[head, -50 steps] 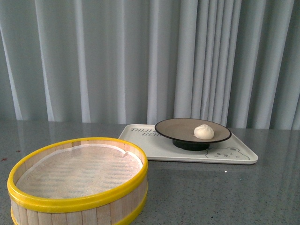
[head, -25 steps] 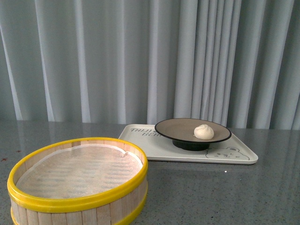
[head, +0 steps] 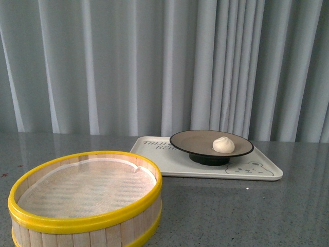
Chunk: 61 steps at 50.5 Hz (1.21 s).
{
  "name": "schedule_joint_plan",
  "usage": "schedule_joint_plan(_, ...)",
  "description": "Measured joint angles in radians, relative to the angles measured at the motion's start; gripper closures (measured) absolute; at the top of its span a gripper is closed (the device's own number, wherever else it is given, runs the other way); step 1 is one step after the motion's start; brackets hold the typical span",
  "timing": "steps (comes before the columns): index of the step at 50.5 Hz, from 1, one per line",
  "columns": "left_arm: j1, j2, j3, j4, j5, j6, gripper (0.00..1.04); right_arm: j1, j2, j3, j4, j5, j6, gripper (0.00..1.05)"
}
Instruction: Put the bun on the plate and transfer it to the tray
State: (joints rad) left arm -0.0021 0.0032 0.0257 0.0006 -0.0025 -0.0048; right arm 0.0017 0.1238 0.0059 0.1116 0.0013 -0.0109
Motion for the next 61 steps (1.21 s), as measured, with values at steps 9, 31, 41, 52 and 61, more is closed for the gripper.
schedule_joint_plan(9,0.000,0.000,0.000,0.000,0.000,0.000,0.07,0.000,-0.119,0.000,-0.106,-0.002,0.000,1.03)
schedule_joint_plan(31,0.000,0.000,0.000,0.000,0.001,0.000,0.07,0.000,-0.120,0.000,-0.111,-0.003,0.000,0.45)
schedule_joint_plan(41,0.000,0.000,0.000,0.000,0.001,0.000,0.07,0.000,-0.120,0.000,-0.111,-0.002,0.000,0.11)
schedule_joint_plan(52,0.000,0.000,0.000,0.000,0.001,0.000,0.07,0.000,-0.120,0.000,-0.111,-0.002,0.000,0.09)
schedule_joint_plan(61,0.000,0.000,0.000,0.000,0.001,0.000,0.07,0.000,-0.120,0.000,-0.111,-0.002,0.000,0.09)
